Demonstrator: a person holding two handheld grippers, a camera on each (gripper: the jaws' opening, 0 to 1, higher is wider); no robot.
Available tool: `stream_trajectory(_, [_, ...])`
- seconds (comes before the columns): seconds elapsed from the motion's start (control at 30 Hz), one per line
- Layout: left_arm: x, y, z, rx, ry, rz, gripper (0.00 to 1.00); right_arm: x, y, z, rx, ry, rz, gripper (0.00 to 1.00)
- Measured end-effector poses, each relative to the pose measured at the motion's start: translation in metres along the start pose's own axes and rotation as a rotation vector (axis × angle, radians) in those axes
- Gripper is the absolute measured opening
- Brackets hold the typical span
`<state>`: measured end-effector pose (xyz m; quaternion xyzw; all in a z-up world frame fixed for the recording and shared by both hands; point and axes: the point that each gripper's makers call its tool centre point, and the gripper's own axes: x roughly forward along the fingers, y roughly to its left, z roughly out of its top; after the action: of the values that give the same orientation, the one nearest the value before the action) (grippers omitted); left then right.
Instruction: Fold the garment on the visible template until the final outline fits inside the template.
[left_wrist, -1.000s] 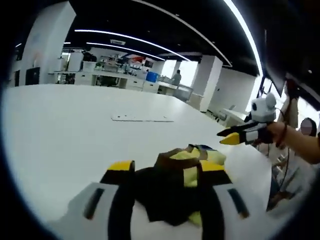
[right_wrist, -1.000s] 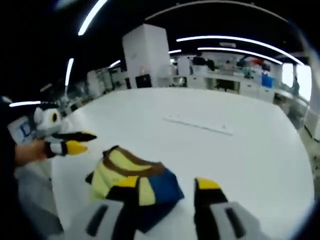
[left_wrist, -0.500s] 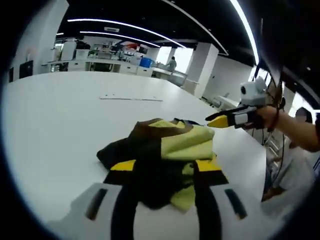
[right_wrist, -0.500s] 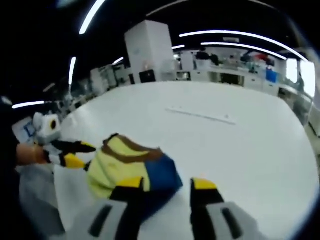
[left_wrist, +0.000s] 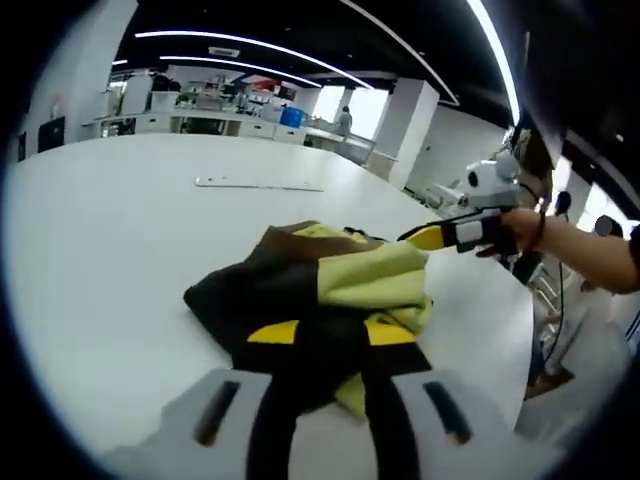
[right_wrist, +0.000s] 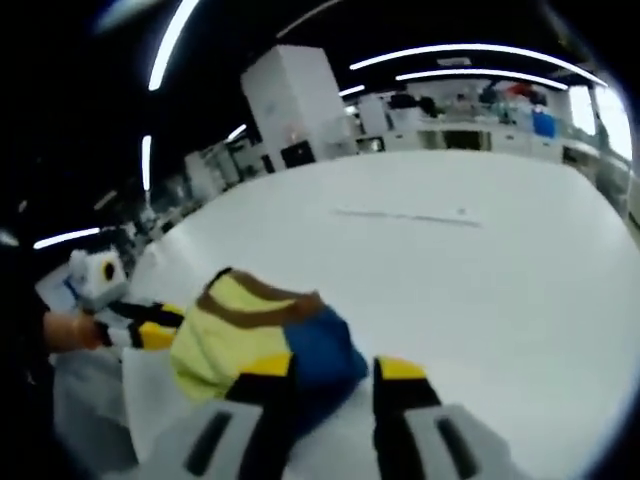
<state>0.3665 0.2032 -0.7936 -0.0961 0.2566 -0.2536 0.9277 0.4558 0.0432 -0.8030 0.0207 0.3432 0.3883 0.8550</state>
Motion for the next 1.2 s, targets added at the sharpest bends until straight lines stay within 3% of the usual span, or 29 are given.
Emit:
stream_trajectory(0.3, [0.001, -0.003, -0.002, -0.030, 0.016, -0.036, 0.00, 0.003, -0.002, -0.009, 0.054, 0.021, -0.003, 0.26])
stream_trajectory(0.53, [0.000, -0.006, -0.002, -0.029, 0.021, -0.045, 0.00, 0.011, -0.007, -0.015, 0.104, 0.035, 0.016, 0.22])
stream_trajectory(0.67, [-0.002, -0.004, -0.002, -0.037, 0.022, -0.040, 0.00, 0.011, -0.020, -0.022, 0.130, 0.050, -0.068, 0.05])
stream_trajectory(0.93, [-0.003, -0.005, 0.000, -0.047, 0.018, -0.043, 0.00, 0.014, -0.018, -0.026, 0.143, 0.041, -0.073, 0.00])
stream_trajectory(1.1, [-0.013, -0.002, 0.013, -0.037, -0.021, -0.034, 0.00, 0.009, -0.016, -0.023, 0.106, 0.040, -0.067, 0.00])
stream_trajectory(1.2, [-0.026, 0.006, 0.032, -0.011, -0.077, 0.001, 0.00, -0.001, -0.015, -0.012, 0.093, 0.011, -0.064, 0.00])
